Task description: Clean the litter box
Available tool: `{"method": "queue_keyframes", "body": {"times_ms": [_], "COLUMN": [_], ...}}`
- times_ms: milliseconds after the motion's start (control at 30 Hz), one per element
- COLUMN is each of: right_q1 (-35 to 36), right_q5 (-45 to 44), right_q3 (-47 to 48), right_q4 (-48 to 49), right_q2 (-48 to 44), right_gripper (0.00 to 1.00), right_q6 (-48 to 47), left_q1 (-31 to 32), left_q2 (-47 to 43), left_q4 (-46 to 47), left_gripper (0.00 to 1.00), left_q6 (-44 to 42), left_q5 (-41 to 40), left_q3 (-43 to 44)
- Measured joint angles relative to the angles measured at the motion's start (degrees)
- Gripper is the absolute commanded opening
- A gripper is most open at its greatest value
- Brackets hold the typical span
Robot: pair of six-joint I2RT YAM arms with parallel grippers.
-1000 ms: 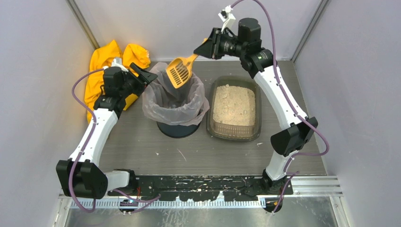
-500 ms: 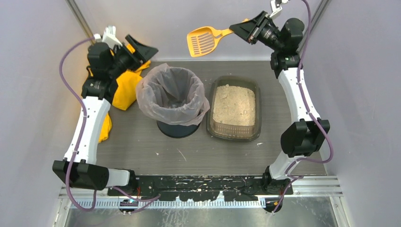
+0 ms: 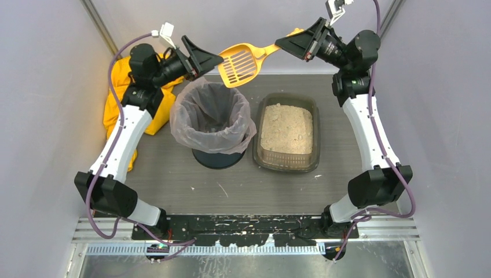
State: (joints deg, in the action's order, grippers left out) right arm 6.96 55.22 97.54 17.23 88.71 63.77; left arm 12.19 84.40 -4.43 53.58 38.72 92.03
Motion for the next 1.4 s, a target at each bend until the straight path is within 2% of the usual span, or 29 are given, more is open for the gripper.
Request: {"method": "queue_keyframes", "body": {"times_ms": [200,400,533,600,633,767,867,933,1233,1400], "right_q1": [-0.1,0.2,0.9,1.2,1.2,1.2,1.2,1.2,1.9,2.1], "right_q5": [0.5,0.5,0.6,0.7,0.7,0.8,0.7,0.3,-2.8,-4.7], "right_q3": [0.1,0.1,0.2,0.2,0.2,0.2,0.2,0.2,0.2,0.2], "right_q4": [2.5,5.6,6.7,6.8,6.8,7.2,6.7,6.3,5.5,5.5], "right_q2": [0.0,1.3,2.3,2.7,2.8,2.9,2.9,2.9,2.9,2.9], "right_gripper": [0.01,0.01,0.01,0.01,0.01,0.02,0.24,0.28,0.28,0.24], "right_q6": [1.3,4.0,4.9,5.2,5.2,5.3,4.8,4.2,3.8,3.5], "left_q1": [1.8,4.7,7.8,9.1,9.9,11.3,11.4,11.4,12.0,12.4], "left_q2": [-0.4,-0.5,-0.4,-0.2,0.0,0.9,1.1,1.0,-0.8,-0.8], "left_q4": [5.2,8.9,12.4,13.6,14.1,14.1,14.1,14.3,17.2,18.6], "left_gripper": [0.93,0.74,0.40,0.10,0.01,0.00,0.00,0.00,0.00,0.00], "left_q6": [5.5,8.3,11.2,12.4,12.5,13.2,13.2,13.2,12.8,12.4], "left_q5": [1.1,0.9,0.8,0.5,0.2,-1.7,-2.4,-3.1,-8.7,-10.8], "left_q3": [-5.6,-5.6,-5.6,-5.6,-5.5,-5.5,-5.5,-5.7,-9.5,-9.5]}}
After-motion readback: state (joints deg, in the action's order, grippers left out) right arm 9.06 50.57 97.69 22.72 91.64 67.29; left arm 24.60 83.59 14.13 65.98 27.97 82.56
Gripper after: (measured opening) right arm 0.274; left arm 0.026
